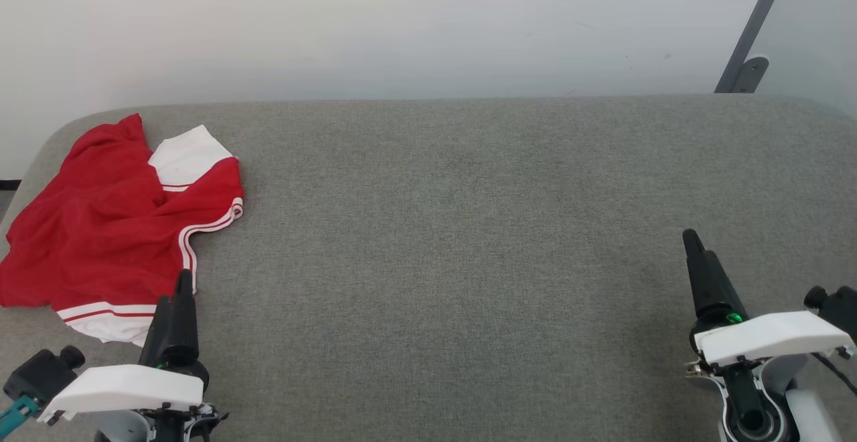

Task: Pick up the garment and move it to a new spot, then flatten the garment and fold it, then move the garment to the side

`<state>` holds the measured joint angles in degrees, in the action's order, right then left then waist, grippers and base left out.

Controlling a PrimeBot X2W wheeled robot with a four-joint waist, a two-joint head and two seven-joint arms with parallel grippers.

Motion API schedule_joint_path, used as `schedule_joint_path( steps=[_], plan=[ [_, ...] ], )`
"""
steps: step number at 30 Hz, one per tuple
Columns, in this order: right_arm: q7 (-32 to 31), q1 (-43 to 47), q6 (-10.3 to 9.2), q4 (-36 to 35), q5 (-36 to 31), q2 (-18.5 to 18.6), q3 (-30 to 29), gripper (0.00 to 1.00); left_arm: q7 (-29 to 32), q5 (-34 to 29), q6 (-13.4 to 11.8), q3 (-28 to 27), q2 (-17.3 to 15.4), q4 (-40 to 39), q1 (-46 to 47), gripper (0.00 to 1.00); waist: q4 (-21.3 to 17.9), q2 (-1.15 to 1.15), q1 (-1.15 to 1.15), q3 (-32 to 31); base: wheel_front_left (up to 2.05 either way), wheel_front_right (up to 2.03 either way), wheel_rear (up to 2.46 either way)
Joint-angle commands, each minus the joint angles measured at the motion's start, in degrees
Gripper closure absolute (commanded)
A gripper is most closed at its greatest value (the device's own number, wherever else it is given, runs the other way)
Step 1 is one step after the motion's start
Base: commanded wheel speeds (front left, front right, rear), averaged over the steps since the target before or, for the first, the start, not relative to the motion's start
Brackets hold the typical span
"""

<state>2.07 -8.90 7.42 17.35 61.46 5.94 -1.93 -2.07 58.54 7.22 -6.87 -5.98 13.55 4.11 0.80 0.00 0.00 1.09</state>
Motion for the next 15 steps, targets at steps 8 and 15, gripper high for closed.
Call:
schedule_joint_path(
  steps=[8,15],
  plan=[
    [2.35,-2.73,0.08,-0.13,-14.55,0.69,0.67,0.00,-2.35,-12.27,-0.97,-0.35,-0.93,-1.48,-0.02,0.00,0.07,0.00,0.00,0.33,0.00,0.00,0.00],
    [3.45,-2.94,0.08,0.39,-21.85,0.40,0.85,0.00,-3.44,-17.36,-1.34,-0.29,-1.51,-1.51,-0.47,0.00,0.03,0.00,0.00,0.54,0.00,0.00,0.00]
  ],
)
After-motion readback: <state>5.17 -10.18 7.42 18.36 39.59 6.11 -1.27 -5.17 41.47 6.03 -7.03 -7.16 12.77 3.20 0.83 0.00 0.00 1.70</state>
